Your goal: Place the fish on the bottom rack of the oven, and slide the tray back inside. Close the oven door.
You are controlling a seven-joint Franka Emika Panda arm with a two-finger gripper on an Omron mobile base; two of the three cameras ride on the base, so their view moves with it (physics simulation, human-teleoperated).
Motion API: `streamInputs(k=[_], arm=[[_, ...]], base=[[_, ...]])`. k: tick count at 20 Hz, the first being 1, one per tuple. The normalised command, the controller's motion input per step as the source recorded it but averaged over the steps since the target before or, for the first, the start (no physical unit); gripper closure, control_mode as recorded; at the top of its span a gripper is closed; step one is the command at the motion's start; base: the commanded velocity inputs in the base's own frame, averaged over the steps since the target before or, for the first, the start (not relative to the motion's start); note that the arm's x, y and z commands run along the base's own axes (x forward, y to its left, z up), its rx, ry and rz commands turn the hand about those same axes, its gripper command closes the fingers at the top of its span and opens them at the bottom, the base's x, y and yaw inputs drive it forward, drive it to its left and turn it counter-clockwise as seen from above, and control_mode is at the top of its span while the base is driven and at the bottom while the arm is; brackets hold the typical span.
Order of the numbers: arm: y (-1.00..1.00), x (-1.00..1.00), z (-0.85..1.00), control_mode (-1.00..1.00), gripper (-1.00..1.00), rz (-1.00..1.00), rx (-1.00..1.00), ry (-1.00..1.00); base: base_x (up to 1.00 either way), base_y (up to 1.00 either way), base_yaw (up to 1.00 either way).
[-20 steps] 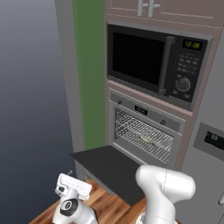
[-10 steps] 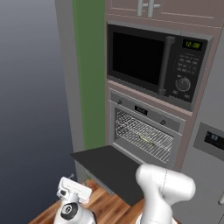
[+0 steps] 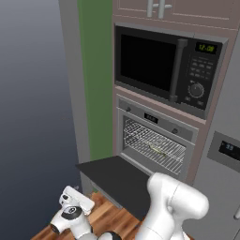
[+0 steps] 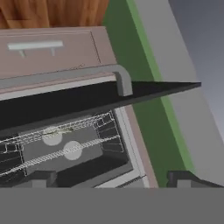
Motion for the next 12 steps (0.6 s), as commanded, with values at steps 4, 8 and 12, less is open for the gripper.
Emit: streamInputs(k=[4, 8, 12], arm=[[0.11, 0.03, -0.63, -1.00, -1.00, -0.25, 0.00, 0.14], [0.01, -0.04, -0.62, -1.00, -1.00, -0.24, 0.00, 0.01], [0.00, -0.07, -0.82, -1.00, -1.00, -0.19, 0.00, 0.00]], base=[[0.00, 0.00, 0.00], [0.00, 0.00, 0.00], [0.00, 0.00, 0.00]])
